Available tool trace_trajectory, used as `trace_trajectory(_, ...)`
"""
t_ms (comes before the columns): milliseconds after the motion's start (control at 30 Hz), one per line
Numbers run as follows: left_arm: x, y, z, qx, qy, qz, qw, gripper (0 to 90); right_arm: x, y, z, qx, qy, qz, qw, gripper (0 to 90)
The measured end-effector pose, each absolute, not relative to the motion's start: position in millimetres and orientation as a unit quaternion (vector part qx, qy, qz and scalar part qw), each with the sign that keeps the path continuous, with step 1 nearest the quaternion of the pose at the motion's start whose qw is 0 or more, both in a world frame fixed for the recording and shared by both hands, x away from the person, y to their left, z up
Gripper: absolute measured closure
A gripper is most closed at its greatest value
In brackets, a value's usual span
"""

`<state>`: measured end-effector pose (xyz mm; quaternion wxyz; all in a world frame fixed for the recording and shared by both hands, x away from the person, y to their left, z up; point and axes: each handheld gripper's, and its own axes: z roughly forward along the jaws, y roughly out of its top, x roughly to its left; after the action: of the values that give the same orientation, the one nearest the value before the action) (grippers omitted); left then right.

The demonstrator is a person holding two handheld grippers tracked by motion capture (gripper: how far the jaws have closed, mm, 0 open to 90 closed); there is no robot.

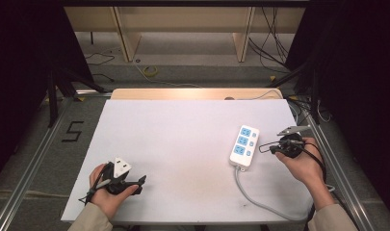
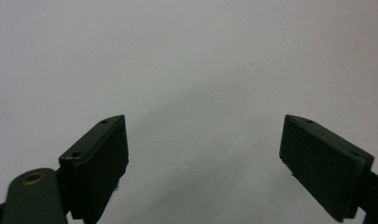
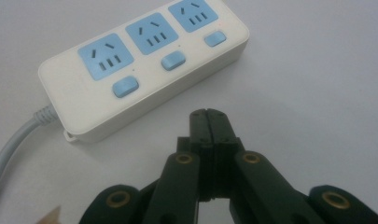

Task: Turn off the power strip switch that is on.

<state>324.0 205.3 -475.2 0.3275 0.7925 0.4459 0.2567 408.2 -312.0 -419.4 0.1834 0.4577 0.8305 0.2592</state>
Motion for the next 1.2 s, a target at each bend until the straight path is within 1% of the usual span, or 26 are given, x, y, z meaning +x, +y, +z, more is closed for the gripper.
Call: trace_trajectory(1200,324,205,-475,0.793,0.445,0.256,0.328,15.2,450,-307,-419,0.477,0.827,0.247,0.167,90.0)
